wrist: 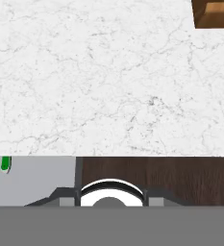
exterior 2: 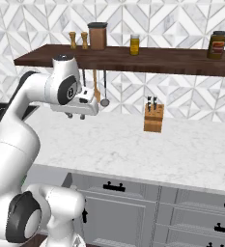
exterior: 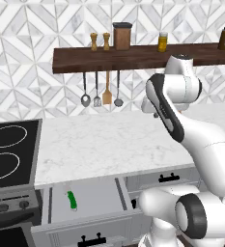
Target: Pick up the knife from the drawer and place it on the cutting board. Then place the meat from the plate to the cutting board.
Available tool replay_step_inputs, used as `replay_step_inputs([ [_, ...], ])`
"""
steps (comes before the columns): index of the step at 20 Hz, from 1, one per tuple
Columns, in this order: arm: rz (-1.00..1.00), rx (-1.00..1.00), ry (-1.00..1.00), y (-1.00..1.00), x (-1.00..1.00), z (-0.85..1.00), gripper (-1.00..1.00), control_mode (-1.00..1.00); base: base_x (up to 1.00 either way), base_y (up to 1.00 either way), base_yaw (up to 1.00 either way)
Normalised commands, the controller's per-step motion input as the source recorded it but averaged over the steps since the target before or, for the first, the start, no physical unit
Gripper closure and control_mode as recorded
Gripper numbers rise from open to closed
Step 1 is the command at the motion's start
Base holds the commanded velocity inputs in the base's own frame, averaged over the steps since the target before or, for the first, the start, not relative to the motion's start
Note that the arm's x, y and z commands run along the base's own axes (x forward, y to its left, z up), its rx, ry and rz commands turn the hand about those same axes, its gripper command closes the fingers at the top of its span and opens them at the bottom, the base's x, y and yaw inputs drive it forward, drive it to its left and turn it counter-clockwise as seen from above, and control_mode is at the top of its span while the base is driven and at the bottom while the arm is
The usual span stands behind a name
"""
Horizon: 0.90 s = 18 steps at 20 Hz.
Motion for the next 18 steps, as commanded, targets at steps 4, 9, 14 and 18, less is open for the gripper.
replay_step_inputs([
  [4, 0.0, 0.0, -0.03, 0.0, -0.17, 0.0, -1.0, -1.0, 0.0, 0.0, 0.0],
  [9, 0.0, 0.0, 0.0, 0.0, -0.09, -0.07, -1.0, -1.0, 0.0, 0.0, 0.0],
  [14, 0.0, 0.0, 0.0, 0.0, -0.04, -0.01, -1.0, -1.0, 0.0, 0.0, 0.0],
  [18, 0.01, 0.0, 0.0, 0.0, -0.02, -0.08, -1.0, -1.0, 0.0, 0.0, 0.0],
])
